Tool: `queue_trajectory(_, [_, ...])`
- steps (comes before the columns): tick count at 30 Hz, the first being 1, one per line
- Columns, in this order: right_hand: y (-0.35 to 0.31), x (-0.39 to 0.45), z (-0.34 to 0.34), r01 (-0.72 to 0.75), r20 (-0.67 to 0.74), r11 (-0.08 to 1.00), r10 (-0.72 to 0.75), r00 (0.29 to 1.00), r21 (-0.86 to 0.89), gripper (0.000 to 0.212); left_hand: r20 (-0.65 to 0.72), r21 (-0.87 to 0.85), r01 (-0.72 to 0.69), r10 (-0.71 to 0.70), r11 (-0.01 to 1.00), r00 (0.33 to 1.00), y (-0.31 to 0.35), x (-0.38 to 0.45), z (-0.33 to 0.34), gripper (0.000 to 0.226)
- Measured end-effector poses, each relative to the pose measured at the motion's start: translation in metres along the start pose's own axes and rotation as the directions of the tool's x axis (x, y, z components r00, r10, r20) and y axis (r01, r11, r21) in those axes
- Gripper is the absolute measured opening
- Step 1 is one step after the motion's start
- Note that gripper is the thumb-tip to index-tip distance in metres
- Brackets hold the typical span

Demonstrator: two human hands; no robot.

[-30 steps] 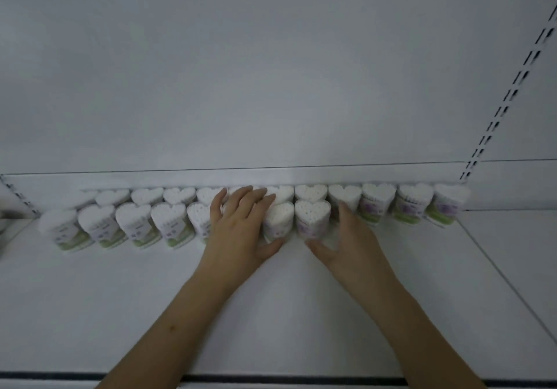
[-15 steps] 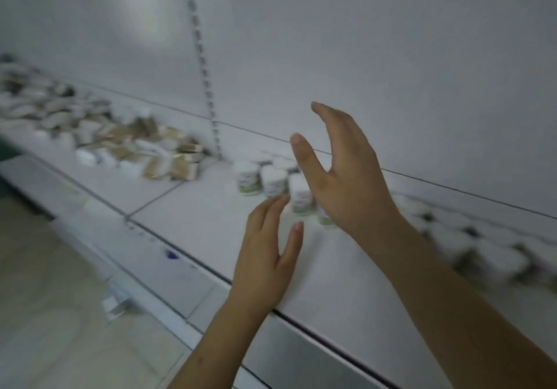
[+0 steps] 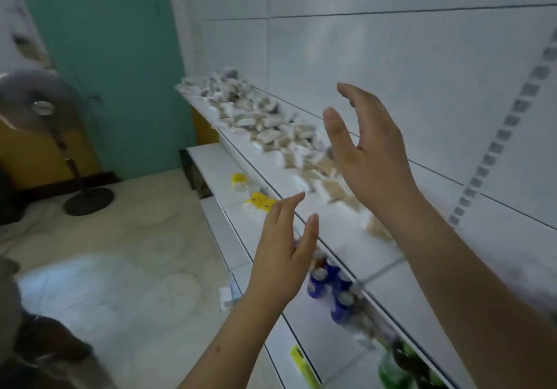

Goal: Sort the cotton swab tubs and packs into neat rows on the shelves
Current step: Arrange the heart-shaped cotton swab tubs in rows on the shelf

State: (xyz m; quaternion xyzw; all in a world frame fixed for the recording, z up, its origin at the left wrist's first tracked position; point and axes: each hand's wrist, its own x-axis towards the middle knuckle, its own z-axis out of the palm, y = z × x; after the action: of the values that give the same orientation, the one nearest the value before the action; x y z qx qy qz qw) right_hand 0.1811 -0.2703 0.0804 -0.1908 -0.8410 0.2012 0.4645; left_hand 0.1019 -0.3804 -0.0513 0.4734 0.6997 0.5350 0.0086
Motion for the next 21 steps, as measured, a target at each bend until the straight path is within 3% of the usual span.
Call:
queue_trajectory(11, [0.014, 0.136, 0.128, 0.032, -0.021, 0.994, -0.030, 0.999, 0.103, 0.051, -0.061, 0.014, 0.085, -0.084, 0.996, 0.995, -0.099, 0.105, -0.057, 0.055])
queue_trajectory(21, [0.090, 0.266, 0.254, 0.018, -0.025, 0.995, -0.016, 1.000, 0.100, 0.047, -0.016, 0.024, 0.110, -0.110, 0.994, 0.994, -0.222, 0.256, -0.070, 0.057])
